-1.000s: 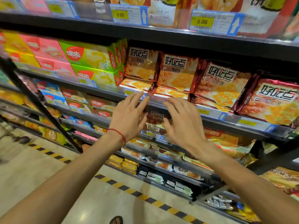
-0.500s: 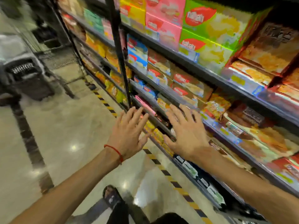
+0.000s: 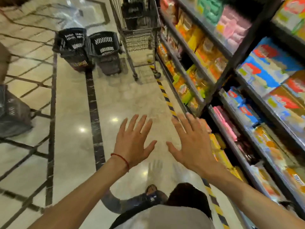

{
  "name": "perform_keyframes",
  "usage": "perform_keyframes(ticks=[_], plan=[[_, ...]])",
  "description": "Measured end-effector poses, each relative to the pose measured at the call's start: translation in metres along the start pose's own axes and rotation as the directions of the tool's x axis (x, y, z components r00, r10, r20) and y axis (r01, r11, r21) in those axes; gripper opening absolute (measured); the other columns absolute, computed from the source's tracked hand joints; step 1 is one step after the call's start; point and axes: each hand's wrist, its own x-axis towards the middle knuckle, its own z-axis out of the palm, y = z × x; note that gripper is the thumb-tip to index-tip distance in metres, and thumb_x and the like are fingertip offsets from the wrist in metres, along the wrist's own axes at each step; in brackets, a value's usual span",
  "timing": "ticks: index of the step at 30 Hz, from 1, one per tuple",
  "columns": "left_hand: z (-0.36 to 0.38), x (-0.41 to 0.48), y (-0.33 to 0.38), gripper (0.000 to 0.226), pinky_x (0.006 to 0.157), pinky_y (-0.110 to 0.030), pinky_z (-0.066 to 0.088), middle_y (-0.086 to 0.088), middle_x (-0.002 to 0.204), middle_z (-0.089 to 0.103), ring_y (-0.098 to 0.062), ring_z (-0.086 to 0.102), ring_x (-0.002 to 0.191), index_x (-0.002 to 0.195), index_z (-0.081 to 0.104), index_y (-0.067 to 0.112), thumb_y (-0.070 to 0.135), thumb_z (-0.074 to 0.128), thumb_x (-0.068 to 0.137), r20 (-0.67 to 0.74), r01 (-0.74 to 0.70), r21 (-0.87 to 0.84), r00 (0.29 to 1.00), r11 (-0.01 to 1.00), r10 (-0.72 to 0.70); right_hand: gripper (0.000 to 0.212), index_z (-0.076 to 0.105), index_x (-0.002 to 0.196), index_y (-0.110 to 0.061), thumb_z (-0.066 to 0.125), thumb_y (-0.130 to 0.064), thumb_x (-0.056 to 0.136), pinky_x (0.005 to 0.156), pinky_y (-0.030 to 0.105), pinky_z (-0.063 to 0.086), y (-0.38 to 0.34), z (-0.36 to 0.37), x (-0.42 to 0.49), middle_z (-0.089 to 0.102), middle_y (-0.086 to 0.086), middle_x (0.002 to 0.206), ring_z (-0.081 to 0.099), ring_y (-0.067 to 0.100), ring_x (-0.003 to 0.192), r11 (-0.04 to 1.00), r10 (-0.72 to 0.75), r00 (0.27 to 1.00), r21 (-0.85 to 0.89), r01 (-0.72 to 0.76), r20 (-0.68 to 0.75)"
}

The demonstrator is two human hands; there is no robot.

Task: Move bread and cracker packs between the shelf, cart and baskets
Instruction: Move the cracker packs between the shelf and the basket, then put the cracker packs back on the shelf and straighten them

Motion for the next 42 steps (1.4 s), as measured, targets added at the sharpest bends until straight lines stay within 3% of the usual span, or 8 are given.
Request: perform_keyframes(ticks=[8,14,18,24,32,42], plan=[[0.023,0.062,-0.124,0.079,0.114,-0.055,0.032,-0.008,0.16,0.04,-0.032,0.035,0.148,0.155,0.041,0.02,0.072,0.036,0.095,0.027,0.21,-0.016,0.977,0.978,-0.209,0.08,0.039,0.161,-0.021,0.035,-0.066,0.095,0.125,0.05,0.015,-0.065,0.041,0.17,0.034,0.006,0.168,0.03,0.032,0.156,0.99,-0.141,0.99,-0.014,0.141,-0.009],[0.031,0.154,-0.243,0.078,0.117,-0.055,0.03,-0.007,0.16,0.04,-0.03,0.035,0.148,0.155,0.041,0.023,0.073,0.038,0.094,-0.001,0.356,-0.003,0.934,0.934,-0.356,0.075,0.046,0.156,-0.018,0.05,-0.061,0.095,0.126,0.055,0.022,-0.097,0.071,0.334,0.041,0.008,0.164,0.032,0.033,0.154,0.953,-0.275,0.956,0.103,0.285,-0.1],[0.023,0.222,-0.317,0.08,0.119,-0.051,0.022,-0.007,0.16,0.039,-0.03,0.033,0.148,0.156,0.038,0.024,0.075,0.034,0.094,0.012,0.428,0.004,0.904,0.904,-0.428,0.077,0.042,0.158,-0.019,0.044,-0.063,0.095,0.128,0.054,0.015,-0.116,0.077,0.451,0.036,0.007,0.167,0.026,0.032,0.157,0.941,-0.32,0.946,0.104,0.323,-0.043],[0.009,0.292,-0.422,0.079,0.119,-0.053,0.029,-0.007,0.161,0.037,-0.029,0.031,0.15,0.157,0.035,0.024,0.073,0.032,0.095,0.018,0.525,-0.024,0.851,0.851,-0.525,0.076,0.039,0.159,-0.021,0.045,-0.063,0.097,0.129,0.052,0.013,-0.153,0.084,0.601,0.036,0.006,0.167,0.022,0.031,0.157,0.907,-0.413,0.911,0.096,0.411,0.004],[0.03,0.395,-0.602,0.081,0.117,-0.052,0.033,-0.009,0.16,0.04,-0.032,0.036,0.147,0.156,0.037,0.022,0.073,0.036,0.094,0.009,0.58,-0.026,0.814,0.814,-0.58,0.076,0.038,0.159,-0.022,0.045,-0.063,0.096,0.129,0.052,0.014,-0.236,0.121,0.79,0.036,0.005,0.166,0.022,0.031,0.157,0.887,-0.456,0.89,0.094,0.451,0.029],[0.03,0.524,-0.863,0.076,0.111,-0.048,0.04,-0.008,0.155,0.045,-0.031,0.041,0.142,0.152,0.043,0.021,0.07,0.04,0.094,0.072,0.499,-0.019,0.865,0.866,-0.497,0.076,0.04,0.159,-0.02,0.043,-0.062,0.097,0.126,0.049,0.02,-0.362,0.145,1.023,0.036,0.004,0.167,0.03,0.03,0.155,0.916,-0.4,0.914,0.051,0.397,0.066]])
